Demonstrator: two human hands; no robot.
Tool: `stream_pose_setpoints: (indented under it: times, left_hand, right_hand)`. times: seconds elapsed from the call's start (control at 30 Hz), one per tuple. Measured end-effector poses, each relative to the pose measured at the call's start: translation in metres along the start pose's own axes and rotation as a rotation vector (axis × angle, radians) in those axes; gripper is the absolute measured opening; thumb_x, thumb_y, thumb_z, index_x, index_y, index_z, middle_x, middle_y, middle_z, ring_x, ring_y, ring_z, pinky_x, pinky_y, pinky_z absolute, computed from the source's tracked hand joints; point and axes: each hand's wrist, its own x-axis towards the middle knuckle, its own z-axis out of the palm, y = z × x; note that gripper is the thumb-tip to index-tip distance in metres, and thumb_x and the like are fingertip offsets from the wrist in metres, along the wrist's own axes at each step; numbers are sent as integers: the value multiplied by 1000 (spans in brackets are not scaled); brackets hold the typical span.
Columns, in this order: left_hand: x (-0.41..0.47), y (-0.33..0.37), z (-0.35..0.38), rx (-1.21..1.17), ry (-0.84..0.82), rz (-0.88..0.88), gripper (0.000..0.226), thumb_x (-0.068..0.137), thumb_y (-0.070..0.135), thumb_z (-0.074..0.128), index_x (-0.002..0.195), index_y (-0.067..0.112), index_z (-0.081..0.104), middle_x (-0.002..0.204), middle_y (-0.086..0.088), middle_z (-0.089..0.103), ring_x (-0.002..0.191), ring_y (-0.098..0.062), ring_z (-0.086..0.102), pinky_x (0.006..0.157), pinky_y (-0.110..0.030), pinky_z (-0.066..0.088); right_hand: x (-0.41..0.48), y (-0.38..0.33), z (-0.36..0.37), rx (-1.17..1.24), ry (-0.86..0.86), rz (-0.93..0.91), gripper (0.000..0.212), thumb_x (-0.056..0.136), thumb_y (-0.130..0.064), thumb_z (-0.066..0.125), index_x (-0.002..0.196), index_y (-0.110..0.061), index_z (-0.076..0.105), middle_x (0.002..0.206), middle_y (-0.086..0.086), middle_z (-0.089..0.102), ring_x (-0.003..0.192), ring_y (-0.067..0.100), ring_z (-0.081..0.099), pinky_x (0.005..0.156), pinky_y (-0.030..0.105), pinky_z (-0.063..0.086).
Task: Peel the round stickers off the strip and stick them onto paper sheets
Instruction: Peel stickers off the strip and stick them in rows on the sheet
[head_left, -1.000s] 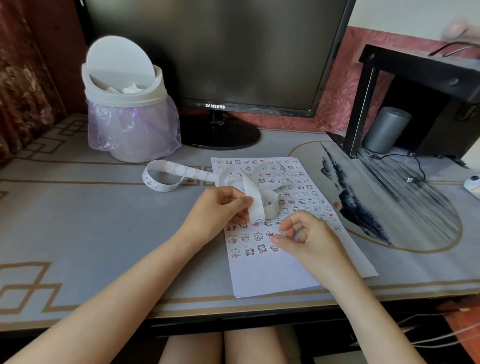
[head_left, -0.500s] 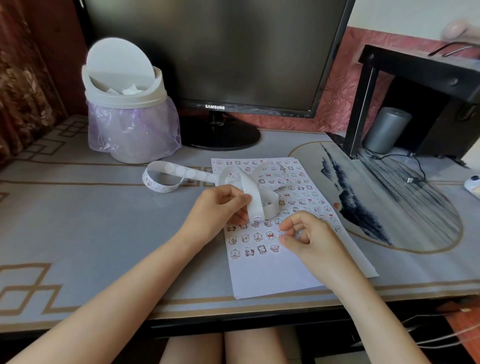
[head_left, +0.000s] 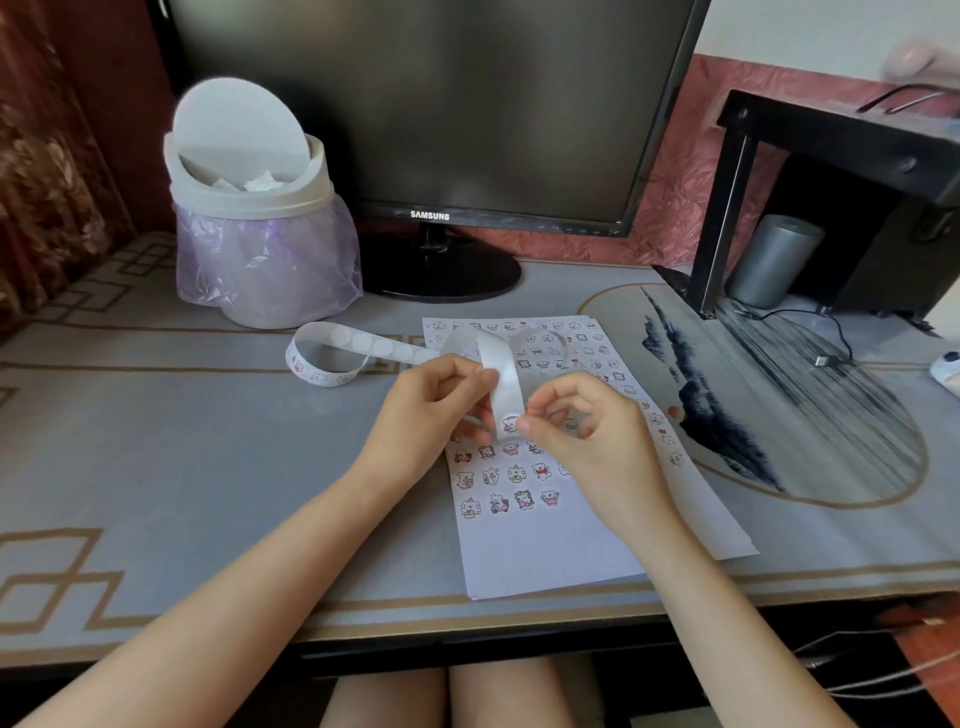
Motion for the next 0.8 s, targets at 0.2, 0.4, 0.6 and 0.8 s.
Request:
stream_pose_setpoints:
  times: [0.2,0.4,0.6,0.8]
  left_hand:
    - [0,0,1,24,-52,7,20,92,18,58,79,5,64,68,0,63,65,-10,62,62,-21,54]
    - [-1,-2,2,96,-78,27,10,87,12,65,78,9,66,67,-1,65,63,-8,62,63,-16,50]
    - [-1,-3,1,88,-81,19,8,87,13,66,81,8,67,67,-2,66,64,-8,64,64,-16,51]
    - [-1,-3,2,61,-74,-13,10,86,13,66,77,11,66,67,-3,67,65,-14,66,68,-22,56]
  right_hand:
    - [5,1,-3,38,38,4,17,77,-7,75,81,-22,67,79,-3,69,74,7,59,72,16,45]
    - [5,3,-3,30,30,9,14,78,-8,74,83,-21,71,79,-4,70,76,11,62,74,20,48]
    - [6,7,-3,-25,27,-19,13,79,-10,73,82,-23,70,78,-8,70,75,9,61,72,20,46]
    - [3,7,-2,-106,44,-66,13,80,-12,73,81,-25,69,77,-10,68,71,7,58,68,17,44]
